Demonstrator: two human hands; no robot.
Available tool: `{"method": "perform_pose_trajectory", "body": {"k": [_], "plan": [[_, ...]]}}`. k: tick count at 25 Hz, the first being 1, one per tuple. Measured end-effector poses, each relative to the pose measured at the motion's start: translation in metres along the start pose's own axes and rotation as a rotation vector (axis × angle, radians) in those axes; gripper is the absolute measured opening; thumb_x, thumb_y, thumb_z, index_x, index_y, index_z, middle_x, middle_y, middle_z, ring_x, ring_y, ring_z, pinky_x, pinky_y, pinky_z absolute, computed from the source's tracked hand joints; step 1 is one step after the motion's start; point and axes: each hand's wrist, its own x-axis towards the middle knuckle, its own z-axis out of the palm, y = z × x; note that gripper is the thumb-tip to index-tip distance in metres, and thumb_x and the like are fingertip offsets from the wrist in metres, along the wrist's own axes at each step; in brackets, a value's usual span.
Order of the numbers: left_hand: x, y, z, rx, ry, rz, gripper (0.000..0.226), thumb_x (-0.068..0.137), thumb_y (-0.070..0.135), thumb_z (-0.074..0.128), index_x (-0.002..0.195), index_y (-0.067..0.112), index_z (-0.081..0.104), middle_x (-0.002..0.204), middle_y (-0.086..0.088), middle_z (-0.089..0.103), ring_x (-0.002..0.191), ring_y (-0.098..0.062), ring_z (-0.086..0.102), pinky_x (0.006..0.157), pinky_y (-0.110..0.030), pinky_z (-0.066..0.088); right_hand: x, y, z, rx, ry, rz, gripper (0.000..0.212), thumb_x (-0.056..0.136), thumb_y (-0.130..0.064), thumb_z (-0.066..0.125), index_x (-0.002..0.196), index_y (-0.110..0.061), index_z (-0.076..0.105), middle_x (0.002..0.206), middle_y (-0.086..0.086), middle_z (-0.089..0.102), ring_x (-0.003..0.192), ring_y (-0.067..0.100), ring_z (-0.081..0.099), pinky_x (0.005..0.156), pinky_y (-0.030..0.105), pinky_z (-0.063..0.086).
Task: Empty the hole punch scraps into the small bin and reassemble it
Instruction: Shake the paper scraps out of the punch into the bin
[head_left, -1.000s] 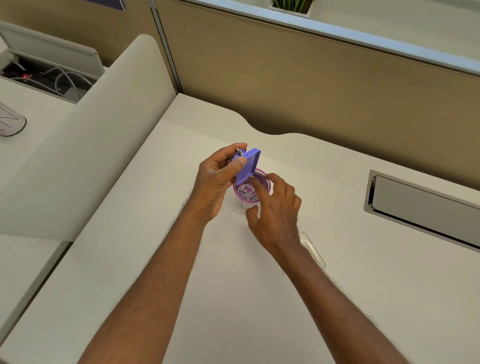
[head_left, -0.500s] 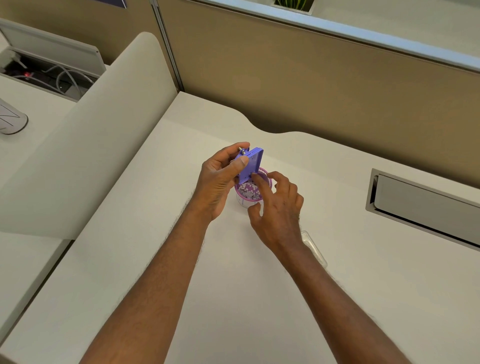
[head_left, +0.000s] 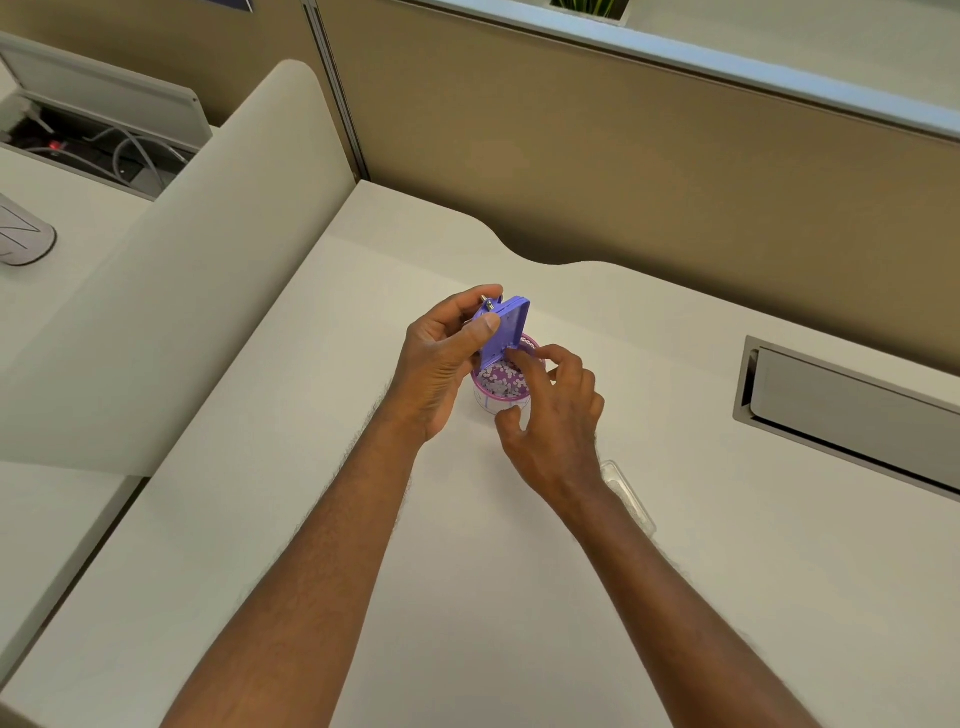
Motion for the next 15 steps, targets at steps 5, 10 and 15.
{"method": "perform_pose_trajectory", "body": {"k": [5, 10, 15], "plan": [[-0.002, 0.0, 0.0, 0.047, -0.037, 0.003, 0.033, 0.091, 0.027, 0.068, 0.125, 0.029, 0.066, 0.125, 0.001, 0.071, 0.113, -0.025, 0.069, 0.091, -0.043, 0.062, 0.003, 0.0, -0.002, -0.035, 0.0, -0.006, 0.063, 0.078, -0.028, 0.07, 0.139, -0.026, 0.051, 0.146, 0.002, 0.043, 0.128, 0.022, 0.041, 0.1, 0.035, 0.039], [-0.009, 0.001, -0.001, 0.168, -0.121, 0.116, 0.033, 0.086, 0.025, 0.073, 0.115, 0.038, 0.07, 0.122, 0.011, 0.072, 0.12, -0.011, 0.065, 0.089, -0.029, 0.061, 0.007, -0.004, -0.009, 0.414, 0.089, 0.0, 0.058, 0.085, -0.025, 0.076, 0.134, -0.018, 0.046, 0.131, -0.003, 0.052, 0.115, 0.011, 0.054, 0.088, 0.022, 0.052], [-0.012, -0.012, 0.002, 0.496, -0.213, 0.231, 0.043, 0.082, 0.018, 0.082, 0.118, 0.036, 0.066, 0.134, 0.008, 0.06, 0.128, -0.011, 0.056, 0.1, -0.018, 0.051, 0.006, -0.012, -0.011, 0.62, 0.063, 0.048, 0.068, 0.082, -0.02, 0.085, 0.138, -0.018, 0.047, 0.131, -0.003, 0.058, 0.114, 0.01, 0.062, 0.09, 0.02, 0.056]]}}
